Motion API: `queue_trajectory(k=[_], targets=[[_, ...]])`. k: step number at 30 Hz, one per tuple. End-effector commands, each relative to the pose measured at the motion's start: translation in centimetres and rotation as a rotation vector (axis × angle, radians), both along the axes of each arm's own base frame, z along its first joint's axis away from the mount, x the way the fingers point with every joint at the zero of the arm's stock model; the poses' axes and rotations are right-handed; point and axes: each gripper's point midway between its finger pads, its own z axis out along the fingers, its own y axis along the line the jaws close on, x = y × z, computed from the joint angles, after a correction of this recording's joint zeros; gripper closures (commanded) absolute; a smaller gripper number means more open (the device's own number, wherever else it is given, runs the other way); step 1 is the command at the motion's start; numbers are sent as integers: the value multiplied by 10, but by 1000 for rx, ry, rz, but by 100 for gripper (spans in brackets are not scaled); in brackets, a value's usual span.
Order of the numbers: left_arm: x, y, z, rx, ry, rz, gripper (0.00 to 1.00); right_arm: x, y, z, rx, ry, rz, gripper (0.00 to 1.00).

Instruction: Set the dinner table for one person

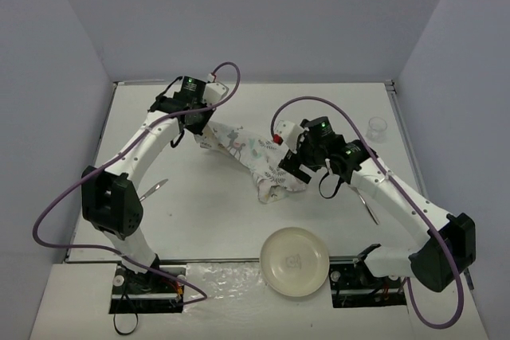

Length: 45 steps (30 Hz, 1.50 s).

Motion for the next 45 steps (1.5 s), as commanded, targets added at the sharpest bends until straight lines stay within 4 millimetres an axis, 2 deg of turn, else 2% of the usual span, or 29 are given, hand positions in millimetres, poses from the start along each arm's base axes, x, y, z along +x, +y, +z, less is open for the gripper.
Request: queue_trajectory(k=[1,4,12,20,26,31,32,33,34,35,37,41,45], targets=[[18,3,42,-14,-121,29,100,-33,1,-49,-86,160,58,0],[20,11,39,8,-127,49,100,-44,13,-61,-74,180,69,0],[30,31,32,5,-104,108,100,-53,21,-80,-72,192,80,0],[32,31,29,10,-95,111,100,-17,20,-98,-211,10,-37,0],[30,32,26,11,-96,111,100,-9,35,-108,-290,-58,-31,0],[31,30,22,3,-86,103,100,0,36,-107,-297,-137,-68,0],[31,30,21,3,-85,103,100,1,36,-108,-304,-145,-65,8],[31,30,21,2,-84,105,100,1,36,-111,-317,-147,-59,21],[31,30,20,2,-82,104,100,4,35,-110,-330,-160,-69,62],[30,30,19,2,-81,104,100,6,33,-109,-341,-176,-81,97],[30,30,19,3,-84,102,100,12,29,-102,-353,-217,-116,100],[30,31,21,7,-88,102,100,15,25,-90,-352,-250,-131,100],[29,33,26,13,-103,102,100,15,12,-72,-372,-299,-153,100]])
